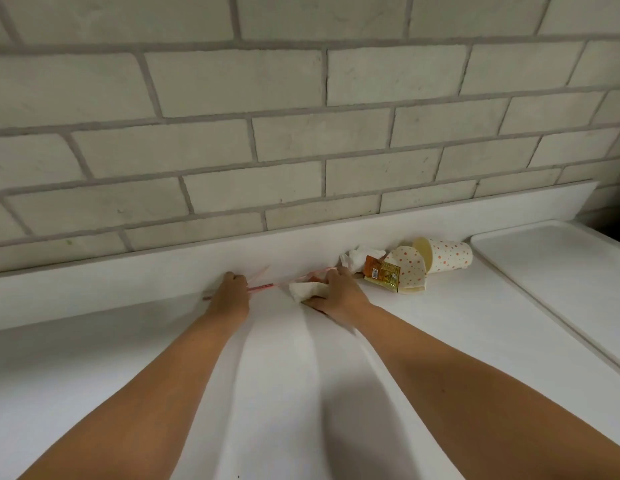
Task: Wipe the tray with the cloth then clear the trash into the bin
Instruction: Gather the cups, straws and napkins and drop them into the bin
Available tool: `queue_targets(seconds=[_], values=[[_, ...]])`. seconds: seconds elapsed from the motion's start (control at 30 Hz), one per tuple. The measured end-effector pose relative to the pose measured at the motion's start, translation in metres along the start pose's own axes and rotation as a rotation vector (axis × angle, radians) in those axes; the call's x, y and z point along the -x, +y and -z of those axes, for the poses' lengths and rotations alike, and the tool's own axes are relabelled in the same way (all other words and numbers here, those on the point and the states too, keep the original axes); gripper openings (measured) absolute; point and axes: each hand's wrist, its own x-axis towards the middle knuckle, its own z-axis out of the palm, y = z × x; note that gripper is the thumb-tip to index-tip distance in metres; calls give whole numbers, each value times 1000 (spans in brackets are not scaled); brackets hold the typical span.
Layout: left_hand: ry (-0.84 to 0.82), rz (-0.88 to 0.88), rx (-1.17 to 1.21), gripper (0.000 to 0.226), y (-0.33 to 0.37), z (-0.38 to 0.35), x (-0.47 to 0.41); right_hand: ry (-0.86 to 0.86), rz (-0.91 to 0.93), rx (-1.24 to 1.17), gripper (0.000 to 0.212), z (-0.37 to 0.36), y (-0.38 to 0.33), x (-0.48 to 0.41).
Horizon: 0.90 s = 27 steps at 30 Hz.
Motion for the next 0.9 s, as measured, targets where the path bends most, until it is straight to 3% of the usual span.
queue_targets(seconds=[0.07, 0.3, 0.4, 0.57, 0.63, 0.7, 0.8, 0.9], values=[[-54, 8, -10, 27, 0, 5, -1, -54, -37, -22, 69, 5, 1, 0], [-313, -139, -92, 23, -1, 14, 17, -149, -19, 29, 61, 9, 8, 16], [-314, -193, -144, 28, 0, 15, 31, -160, -4, 61, 62, 11, 11, 24], [-285, -223, -152, 8, 2, 18, 49, -131, -26, 147, 61, 11, 15, 40], [-286, -187, -74, 3, -4, 18, 53, -149, -34, 19, 56, 15, 17, 46], [-278, -155, -22, 7, -9, 19, 57, -178, -44, -216, 38, 28, 21, 55], [-270, -168, -86, 8, -8, 20, 62, -162, -93, -468, 19, 54, 26, 65], [-272, -152, -114, 26, -3, 20, 61, -159, -180, -567, 27, 71, 37, 68]])
